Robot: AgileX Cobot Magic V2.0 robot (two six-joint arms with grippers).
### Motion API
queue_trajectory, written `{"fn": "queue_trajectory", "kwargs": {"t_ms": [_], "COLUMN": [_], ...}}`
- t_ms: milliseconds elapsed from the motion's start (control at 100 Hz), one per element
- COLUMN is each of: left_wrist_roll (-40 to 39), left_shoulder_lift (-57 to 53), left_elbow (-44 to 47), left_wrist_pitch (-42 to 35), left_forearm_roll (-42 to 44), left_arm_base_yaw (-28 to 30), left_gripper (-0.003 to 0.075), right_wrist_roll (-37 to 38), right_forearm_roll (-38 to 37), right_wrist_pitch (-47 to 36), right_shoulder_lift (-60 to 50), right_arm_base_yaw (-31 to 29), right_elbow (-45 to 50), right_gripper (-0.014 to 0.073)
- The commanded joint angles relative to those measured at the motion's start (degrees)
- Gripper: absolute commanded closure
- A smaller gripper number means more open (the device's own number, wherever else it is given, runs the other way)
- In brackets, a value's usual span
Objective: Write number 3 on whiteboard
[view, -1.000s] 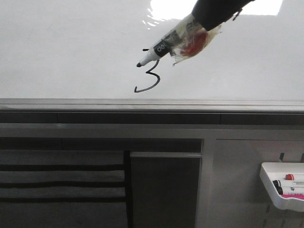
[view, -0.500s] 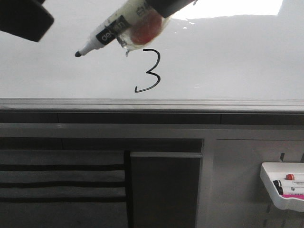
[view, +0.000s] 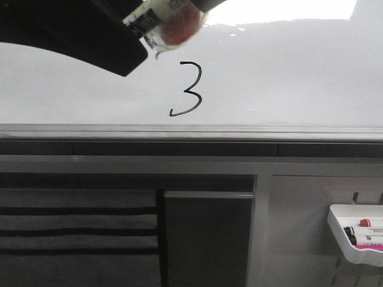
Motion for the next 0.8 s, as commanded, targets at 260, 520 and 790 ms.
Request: {"fn": "queue_trajectory", "kwargs": {"t_ms": [260,520,790], "left_wrist_roll": [0.1,0.1,0.1], "left_shoulder_lift": [-0.2,-0.2,-0.2], "left_elbow": [-2.0,-2.0,-2.0], "left_wrist_pitch": [-3.7,-5.3,-5.6], "left_forearm_roll": [-0.3,-0.3,-0.3], "left_arm_base_yaw": [-0.4,-0.4,-0.4], "left_gripper": [0.0392,0.0622,0.0701], "right_wrist_roll": [-0.8,-0.8,-0.8], "right_forearm_roll": [0.5,0.5,0.5], "right_wrist_pitch": [-4.9,-4.9,-4.2], "right_shoulder_lift": [-1.5,-1.5,-0.6], "right_arm_base_yaw": [0.0,0.0,0.0], "right_elbow": [-1.4,-1.4,-1.4], "right_gripper": [0.0566,0.0566,0.0566]}}
